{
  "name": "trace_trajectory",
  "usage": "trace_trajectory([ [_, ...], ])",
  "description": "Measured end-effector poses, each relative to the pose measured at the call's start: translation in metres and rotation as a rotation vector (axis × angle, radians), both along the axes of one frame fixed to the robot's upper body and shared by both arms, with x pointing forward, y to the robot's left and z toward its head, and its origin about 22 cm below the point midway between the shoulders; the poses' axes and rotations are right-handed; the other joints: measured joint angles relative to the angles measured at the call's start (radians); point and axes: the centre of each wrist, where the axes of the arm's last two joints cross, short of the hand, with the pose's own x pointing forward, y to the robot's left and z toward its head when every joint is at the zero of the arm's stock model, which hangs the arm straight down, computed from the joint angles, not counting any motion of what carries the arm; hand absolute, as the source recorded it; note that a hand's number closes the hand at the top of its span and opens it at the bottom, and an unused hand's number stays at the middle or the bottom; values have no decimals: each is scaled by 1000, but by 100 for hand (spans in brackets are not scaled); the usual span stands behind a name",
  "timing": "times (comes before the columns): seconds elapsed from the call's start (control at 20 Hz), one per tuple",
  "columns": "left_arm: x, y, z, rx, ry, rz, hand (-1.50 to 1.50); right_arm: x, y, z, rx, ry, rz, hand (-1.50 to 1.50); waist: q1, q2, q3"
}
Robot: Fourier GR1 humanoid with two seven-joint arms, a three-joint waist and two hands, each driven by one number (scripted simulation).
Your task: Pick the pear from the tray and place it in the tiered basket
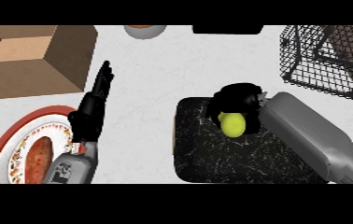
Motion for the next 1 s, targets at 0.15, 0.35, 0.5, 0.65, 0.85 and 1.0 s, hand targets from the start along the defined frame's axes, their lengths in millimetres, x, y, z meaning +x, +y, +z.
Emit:
trace_trajectory([
  [0.15, -3, 3, -2, -3, -1, 6, 0, 3, -5, -2, 17, -20, -79, 150, -4, -5, 1],
  [0.35, -7, 11, -6, 2, 12, 43, 0, 17, -63, 1, -123, -129, -460, 150, -49, -18, -1],
  [0.5, -10, 16, -8, 4, 18, 66, 0, 21, -93, 1, -229, -227, -739, 150, -67, -20, 1],
  [0.65, -11, 18, -8, 2, 17, 73, 0, 21, -80, -4, -251, -304, -898, 150, -59, -20, 6],
  [0.85, -13, 18, -11, 0, 23, 72, 0, 24, -67, 4, -275, -428, -1113, 150, -53, -12, 11],
  [1.0, -12, 19, -9, -1, 22, 71, 0, 29, -63, 25, -280, -529, -1260, 150, -55, -9, 14],
])
